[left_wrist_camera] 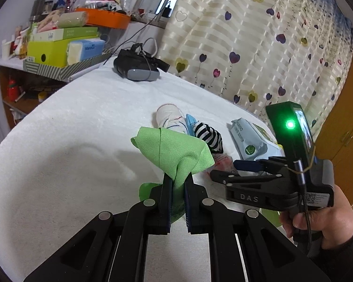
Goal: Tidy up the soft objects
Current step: 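Grasp the green cloth with the left gripper while the right grasps the plastic bag, then carry the green cloth and plastic bag over the white box with both grippers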
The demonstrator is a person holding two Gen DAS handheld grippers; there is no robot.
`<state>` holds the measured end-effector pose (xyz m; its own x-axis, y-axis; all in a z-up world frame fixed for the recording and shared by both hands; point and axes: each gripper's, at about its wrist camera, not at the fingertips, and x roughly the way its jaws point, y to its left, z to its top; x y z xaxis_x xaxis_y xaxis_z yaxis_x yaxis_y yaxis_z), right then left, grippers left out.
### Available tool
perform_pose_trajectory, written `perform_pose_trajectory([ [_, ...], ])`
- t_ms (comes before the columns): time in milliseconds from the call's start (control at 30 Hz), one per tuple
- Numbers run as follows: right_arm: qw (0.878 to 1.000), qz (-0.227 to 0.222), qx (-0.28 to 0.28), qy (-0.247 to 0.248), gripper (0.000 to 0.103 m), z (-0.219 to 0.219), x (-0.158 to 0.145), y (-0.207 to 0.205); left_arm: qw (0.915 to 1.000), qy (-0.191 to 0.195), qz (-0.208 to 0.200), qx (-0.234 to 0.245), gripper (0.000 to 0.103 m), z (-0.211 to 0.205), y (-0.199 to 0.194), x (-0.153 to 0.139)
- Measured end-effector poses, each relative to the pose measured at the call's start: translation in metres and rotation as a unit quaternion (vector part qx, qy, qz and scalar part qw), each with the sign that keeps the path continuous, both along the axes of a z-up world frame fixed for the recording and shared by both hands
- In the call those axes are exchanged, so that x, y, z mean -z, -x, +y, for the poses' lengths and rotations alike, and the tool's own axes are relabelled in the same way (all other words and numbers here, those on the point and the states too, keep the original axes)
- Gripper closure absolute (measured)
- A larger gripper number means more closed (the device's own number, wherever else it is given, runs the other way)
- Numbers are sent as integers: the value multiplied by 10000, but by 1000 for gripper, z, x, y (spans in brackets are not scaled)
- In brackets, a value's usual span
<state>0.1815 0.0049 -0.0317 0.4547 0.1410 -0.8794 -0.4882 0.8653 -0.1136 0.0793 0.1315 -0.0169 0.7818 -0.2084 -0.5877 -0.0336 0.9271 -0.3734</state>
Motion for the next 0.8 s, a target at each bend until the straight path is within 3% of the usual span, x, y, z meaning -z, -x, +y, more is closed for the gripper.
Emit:
perform_pose_trajectory([
  [100,9999,37,-60,125,49,4,4,-1,10000,15,-8,15,95,0,0,1],
  [200,9997,3,-179,180,61,9,4,1,10000,18,-7,19,95,0,0,0],
  [333,9995,-108,-286,124,68,10,-2,6,10000,20,-9,24,95,0,0,0],
  [800,9920,-686,-372,-989,69,-25,-54,59,9995,-195,-222,96,94,-27,19,-28],
])
